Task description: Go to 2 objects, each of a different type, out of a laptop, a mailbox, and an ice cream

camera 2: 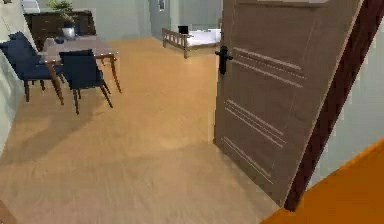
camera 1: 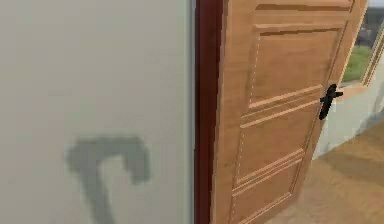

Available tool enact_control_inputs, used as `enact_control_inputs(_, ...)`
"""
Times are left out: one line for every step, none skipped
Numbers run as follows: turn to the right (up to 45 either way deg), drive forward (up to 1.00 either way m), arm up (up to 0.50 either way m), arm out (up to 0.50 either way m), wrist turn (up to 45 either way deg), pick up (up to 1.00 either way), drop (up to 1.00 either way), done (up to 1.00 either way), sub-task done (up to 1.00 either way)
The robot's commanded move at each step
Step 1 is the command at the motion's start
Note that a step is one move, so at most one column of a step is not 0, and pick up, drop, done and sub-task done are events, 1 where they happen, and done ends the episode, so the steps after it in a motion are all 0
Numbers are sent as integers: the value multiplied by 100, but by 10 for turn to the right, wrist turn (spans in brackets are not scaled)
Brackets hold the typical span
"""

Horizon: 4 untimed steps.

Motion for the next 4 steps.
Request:
enact_control_inputs(450, 0, 0, 0, 0, 0, 0, 0, 0)
enact_control_inputs(240, 0, 0, 0, 0, 0, 0, 0, 0)
enact_control_inputs(0, 100, 0, 0, 0, 0, 0, 0, 0)
enact_control_inputs(60, 0, 0, 0, 0, 0, 0, 0, 0)
